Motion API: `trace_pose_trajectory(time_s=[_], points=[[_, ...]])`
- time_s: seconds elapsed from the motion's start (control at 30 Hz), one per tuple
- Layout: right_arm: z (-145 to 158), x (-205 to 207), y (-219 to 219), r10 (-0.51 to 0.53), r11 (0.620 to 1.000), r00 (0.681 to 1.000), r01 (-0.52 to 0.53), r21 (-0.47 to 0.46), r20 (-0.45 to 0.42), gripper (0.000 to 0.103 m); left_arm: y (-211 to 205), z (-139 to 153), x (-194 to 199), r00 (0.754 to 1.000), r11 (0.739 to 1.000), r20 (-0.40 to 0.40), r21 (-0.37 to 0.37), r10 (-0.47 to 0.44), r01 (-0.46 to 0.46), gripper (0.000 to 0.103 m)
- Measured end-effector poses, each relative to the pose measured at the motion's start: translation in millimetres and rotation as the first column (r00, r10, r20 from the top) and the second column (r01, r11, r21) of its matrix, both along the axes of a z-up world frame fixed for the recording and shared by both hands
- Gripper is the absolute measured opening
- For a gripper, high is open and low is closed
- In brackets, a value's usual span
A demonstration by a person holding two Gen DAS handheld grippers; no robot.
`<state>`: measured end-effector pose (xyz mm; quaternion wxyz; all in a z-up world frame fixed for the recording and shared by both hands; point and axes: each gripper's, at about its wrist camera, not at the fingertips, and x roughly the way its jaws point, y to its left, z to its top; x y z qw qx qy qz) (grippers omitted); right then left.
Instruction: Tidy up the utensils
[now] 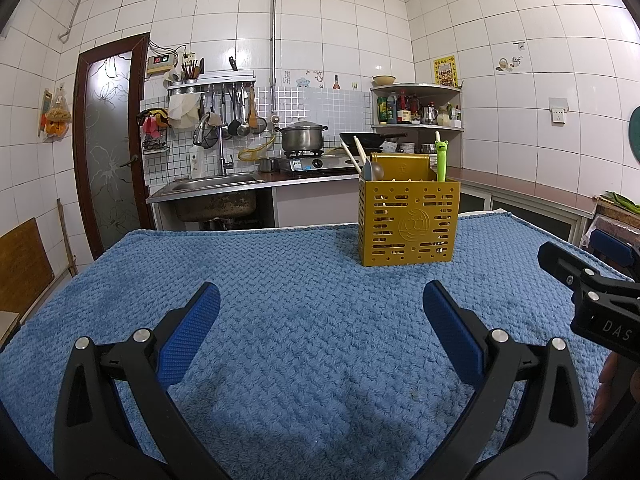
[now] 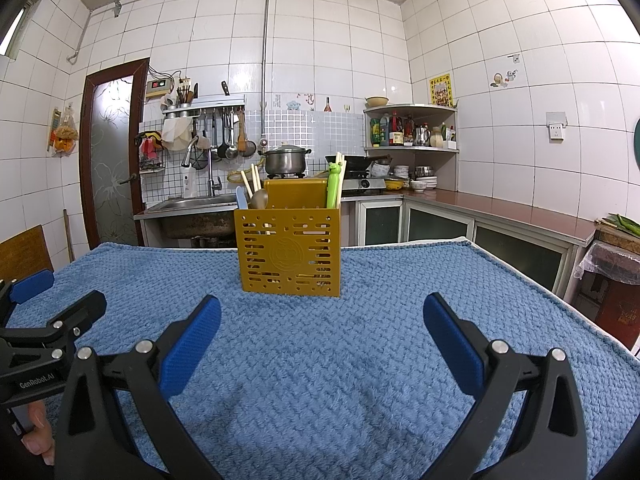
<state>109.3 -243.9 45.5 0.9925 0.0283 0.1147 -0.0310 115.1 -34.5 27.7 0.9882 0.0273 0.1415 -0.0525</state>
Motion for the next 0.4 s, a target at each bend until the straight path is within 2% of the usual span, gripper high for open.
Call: trace_pose_trajectory(time_s=[0.4], points=[[0.0, -0.3, -1.2, 0.0, 1.0, 1.0, 0.0, -0.001, -0.002, 0.099, 3.4, -2.0, 3.9, 1.0, 1.0, -0.016, -0.007, 0.013, -0.013, 0.098]])
